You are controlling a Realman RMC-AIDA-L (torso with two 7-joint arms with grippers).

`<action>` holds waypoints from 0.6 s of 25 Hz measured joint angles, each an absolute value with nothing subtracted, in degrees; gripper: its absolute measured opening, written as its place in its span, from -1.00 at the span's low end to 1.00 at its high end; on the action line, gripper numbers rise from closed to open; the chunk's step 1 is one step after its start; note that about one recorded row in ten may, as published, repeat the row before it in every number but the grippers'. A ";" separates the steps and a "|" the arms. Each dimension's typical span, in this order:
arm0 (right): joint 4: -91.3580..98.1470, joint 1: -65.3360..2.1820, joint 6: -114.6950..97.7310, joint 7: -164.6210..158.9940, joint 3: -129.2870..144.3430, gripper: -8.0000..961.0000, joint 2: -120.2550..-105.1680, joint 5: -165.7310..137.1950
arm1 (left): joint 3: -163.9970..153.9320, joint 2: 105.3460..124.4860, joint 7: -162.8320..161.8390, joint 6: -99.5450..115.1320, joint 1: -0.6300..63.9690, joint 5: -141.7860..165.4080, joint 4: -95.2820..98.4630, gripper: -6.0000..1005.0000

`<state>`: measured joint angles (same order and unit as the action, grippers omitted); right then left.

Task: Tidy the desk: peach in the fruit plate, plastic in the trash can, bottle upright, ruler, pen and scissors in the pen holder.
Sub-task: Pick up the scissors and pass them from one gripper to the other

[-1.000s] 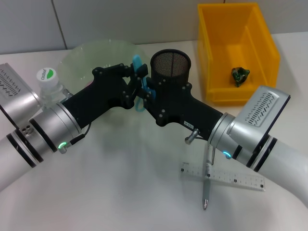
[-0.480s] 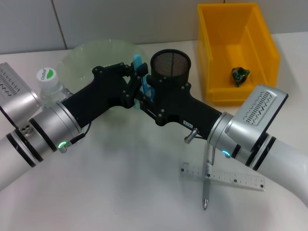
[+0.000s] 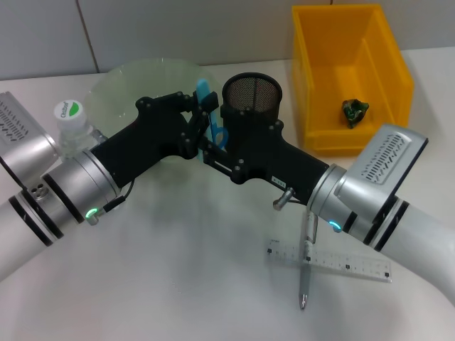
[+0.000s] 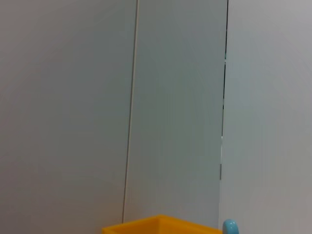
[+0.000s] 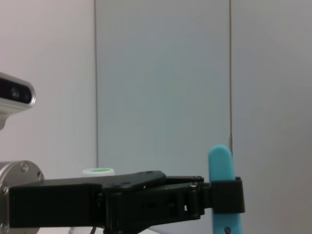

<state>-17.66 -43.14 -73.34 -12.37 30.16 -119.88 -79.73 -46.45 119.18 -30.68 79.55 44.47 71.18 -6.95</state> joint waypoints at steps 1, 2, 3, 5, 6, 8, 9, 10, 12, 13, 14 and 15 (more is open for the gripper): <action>-17.63 -42.96 -73.53 -12.38 30.00 0.36 -119.88 -79.73 | -46.17 119.18 -30.70 79.65 44.47 71.19 -6.94 -0.79; -17.59 -42.81 -73.70 -12.38 29.93 0.36 -119.88 -79.72 | -46.07 119.18 -30.72 79.75 44.47 71.19 -6.94 -0.79; -17.53 -42.60 -73.96 -12.38 29.95 0.36 -119.88 -79.73 | -45.90 119.18 -30.77 80.02 44.43 71.19 -6.94 -0.79; -17.39 -41.91 -74.99 -12.39 30.19 0.36 -119.88 -79.82 | -45.90 119.18 -30.77 80.02 44.43 71.19 -6.94 -0.79; -17.22 -41.40 -75.62 -12.39 30.24 0.35 -119.88 -80.07 | -45.76 119.18 -30.79 80.49 44.33 71.19 -6.94 -0.79; -16.55 -39.92 -77.54 -12.46 29.99 0.35 -119.88 -80.96 | -45.66 119.18 -30.83 81.68 44.01 71.20 -6.94 -0.79; -16.08 -38.59 -79.25 -12.73 29.86 0.35 -119.83 -81.31 | -45.63 119.18 -30.87 82.09 43.91 71.20 -6.94 -0.79; -16.08 -38.59 -79.25 -12.73 29.86 0.35 -119.83 -81.31 | -45.63 119.18 -30.87 82.09 43.91 71.20 -6.94 -0.79; -15.61 -37.35 -81.07 -13.30 30.07 0.35 -119.66 -81.37 | -45.64 119.18 -31.62 82.75 43.67 71.19 -6.90 -0.79; -15.04 -36.58 -82.19 -13.91 30.27 0.35 -119.59 -81.68 | -45.66 119.18 -32.13 83.03 43.56 71.19 -6.82 -0.79; -13.23 -35.04 -84.53 -15.17 30.45 0.35 -119.55 -83.25 | -45.75 119.18 -32.84 83.65 43.22 71.19 -6.64 -0.79; -13.23 -35.04 -84.53 -15.17 30.45 0.35 -119.55 -83.25 | -45.75 119.18 -32.84 83.65 43.22 71.19 -6.64 -0.79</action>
